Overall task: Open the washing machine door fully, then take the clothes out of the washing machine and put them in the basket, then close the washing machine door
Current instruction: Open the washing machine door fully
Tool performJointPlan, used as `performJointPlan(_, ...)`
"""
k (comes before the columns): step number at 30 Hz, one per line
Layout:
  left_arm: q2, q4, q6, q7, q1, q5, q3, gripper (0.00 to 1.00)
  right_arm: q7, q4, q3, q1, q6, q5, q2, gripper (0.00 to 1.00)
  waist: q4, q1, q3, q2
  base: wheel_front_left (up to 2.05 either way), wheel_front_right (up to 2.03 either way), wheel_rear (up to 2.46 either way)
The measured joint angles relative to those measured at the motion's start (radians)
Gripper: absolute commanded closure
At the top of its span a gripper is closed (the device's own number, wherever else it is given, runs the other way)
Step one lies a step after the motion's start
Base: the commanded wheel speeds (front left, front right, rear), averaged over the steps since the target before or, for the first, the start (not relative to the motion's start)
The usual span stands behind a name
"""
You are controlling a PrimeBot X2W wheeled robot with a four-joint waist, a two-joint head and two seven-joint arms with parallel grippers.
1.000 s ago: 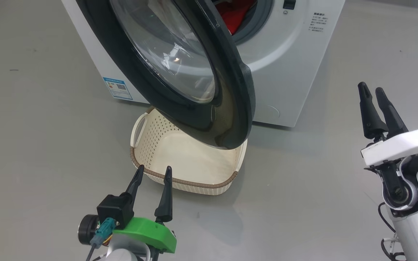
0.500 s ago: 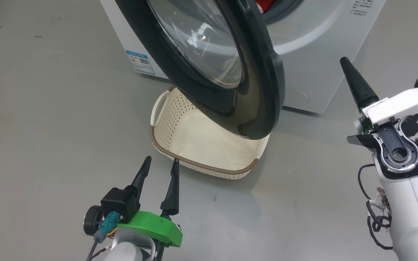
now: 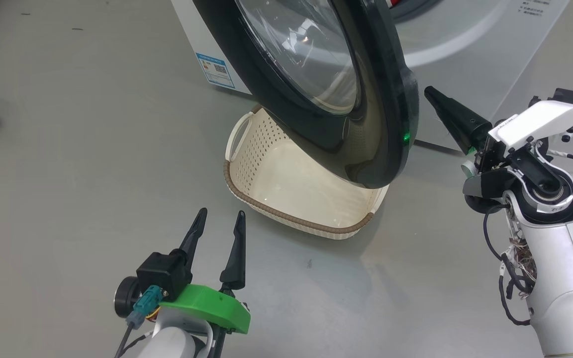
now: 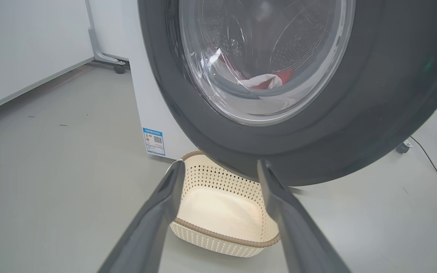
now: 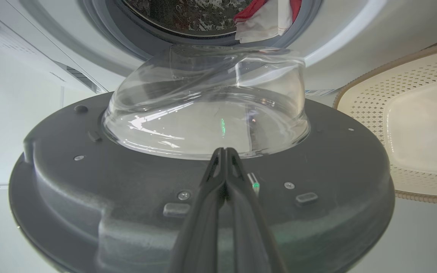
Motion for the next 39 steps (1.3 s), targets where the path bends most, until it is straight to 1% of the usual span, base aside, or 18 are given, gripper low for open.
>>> performJointPlan(1, 0.0, 0.0, 0.0, 0.0, 0.0, 0.0, 0.0, 0.0, 0.011, 0.001, 0.0, -0.001, -0.008, 0.007, 0.0, 1.0, 0.001, 0.0, 0.0, 0.0, 0.0, 0.0, 0.0)
performJointPlan(3, 0.0, 0.0, 0.0, 0.0, 0.0, 0.0, 0.0, 0.0, 0.034, 0.004, 0.002, -0.002, -0.009, 0.017, -0.001, 1.0, 0.003, 0.0, 0.0, 0.0, 0.0, 0.0, 0.0)
performJointPlan(5, 0.0, 0.0, 0.0, 0.0, 0.0, 0.0, 0.0, 0.0, 0.053, 0.005, 0.004, -0.004, -0.025, 0.027, -0.001, 1.0, 0.004, 0.0, -0.001, 0.0, 0.0, 0.0, 0.0)
performJointPlan(7, 0.0, 0.001, 0.0, 0.0, 0.0, 0.0, 0.0, 0.0, 0.072, 0.006, 0.007, -0.006, -0.033, 0.037, -0.001, 1.0, 0.006, 0.0, -0.003, 0.0, 0.0, 0.0, 0.0)
performJointPlan(9, 0.0, 0.001, 0.0, 0.0, 0.0, 0.0, 0.0, 0.0, 0.091, 0.007, 0.013, -0.012, -0.035, 0.043, -0.003, 1.0, 0.007, 0.0, -0.004, 0.0, 0.0, 0.0, 0.0)
performJointPlan(12, 0.0, 0.002, 0.0, 0.0, 0.0, -0.001, -0.001, 0.0, 0.119, 0.007, 0.016, -0.014, -0.05, 0.066, -0.001, 1.0, 0.008, 0.0, -0.006, 0.0, 0.0, 0.0, 0.0)
performJointPlan(17, 0.0, 0.002, 0.0, 0.0, 0.0, -0.01, -0.001, 0.0, 0.157, 0.009, 0.022, -0.014, -0.061, 0.088, -0.001, 1.0, 0.009, 0.0, -0.011, 0.0, 0.0, 0.0, 0.0)
performJointPlan(24, 0.0, 0.0, 0.0, 0.0, 0.0, -0.01, -0.001, 0.0, 0.202, 0.009, 0.032, -0.013, -0.086, 0.131, 0.006, 1.0, 0.012, 0.0, -0.019, 0.0, 0.0, 0.0, 0.0)
performJointPlan(34, 0.0, -0.005, 0.0, 0.0, 0.0, -0.01, -0.002, 0.0, 0.248, -0.001, 0.086, -0.001, -0.096, 0.137, 0.019, 1.0, 0.026, 0.0, -0.027, 0.0001, 0.0, 0.0, 0.0)
performJointPlan(39, 0.0, -0.005, 0.0, 0.0, 0.0, -0.01, -0.016, 0.0, 0.26, -0.008, 0.097, 0.018, -0.101, 0.142, 0.023, 1.0, 0.037, 0.0, -0.03, 0.0, 0.0, 0.0, 0.0)
